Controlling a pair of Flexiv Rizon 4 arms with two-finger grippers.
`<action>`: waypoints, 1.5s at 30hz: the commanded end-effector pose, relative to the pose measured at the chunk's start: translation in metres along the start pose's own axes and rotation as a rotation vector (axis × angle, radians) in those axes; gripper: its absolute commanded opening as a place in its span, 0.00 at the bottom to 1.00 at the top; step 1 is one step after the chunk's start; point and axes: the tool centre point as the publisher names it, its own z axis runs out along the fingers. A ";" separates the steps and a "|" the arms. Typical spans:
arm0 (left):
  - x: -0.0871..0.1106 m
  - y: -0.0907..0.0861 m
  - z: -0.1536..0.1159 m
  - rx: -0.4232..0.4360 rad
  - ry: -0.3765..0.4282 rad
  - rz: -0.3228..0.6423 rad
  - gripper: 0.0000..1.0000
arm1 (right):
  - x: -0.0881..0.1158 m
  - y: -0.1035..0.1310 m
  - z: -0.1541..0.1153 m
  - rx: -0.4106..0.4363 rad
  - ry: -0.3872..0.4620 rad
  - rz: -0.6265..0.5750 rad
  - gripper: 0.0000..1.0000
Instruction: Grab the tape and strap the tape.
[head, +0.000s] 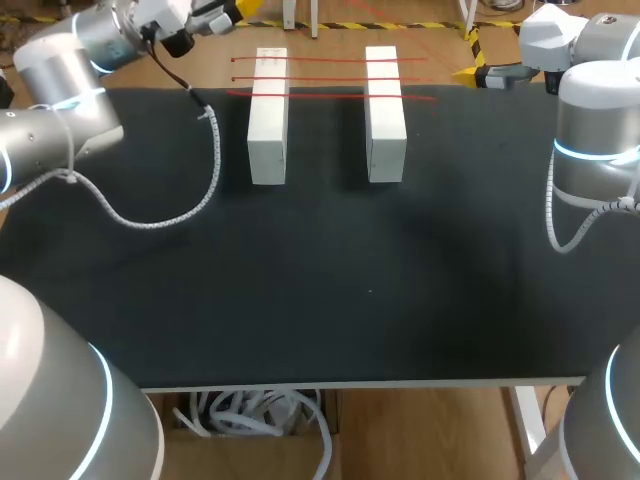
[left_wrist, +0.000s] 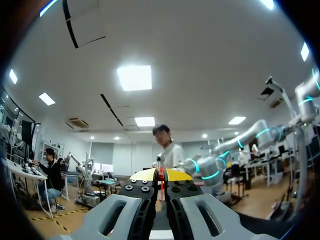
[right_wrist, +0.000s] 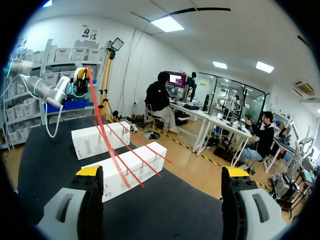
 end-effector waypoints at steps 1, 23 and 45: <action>0.003 0.000 0.001 -0.001 -0.006 0.004 0.00 | 0.000 0.000 0.000 0.000 0.000 0.000 1.00; 0.003 0.000 0.001 -0.001 -0.006 0.004 0.00 | 0.011 0.000 -0.001 0.025 0.022 0.030 1.00; 0.003 0.000 0.001 -0.001 -0.006 0.004 0.00 | 0.071 -0.004 -0.034 0.143 0.065 1.267 1.00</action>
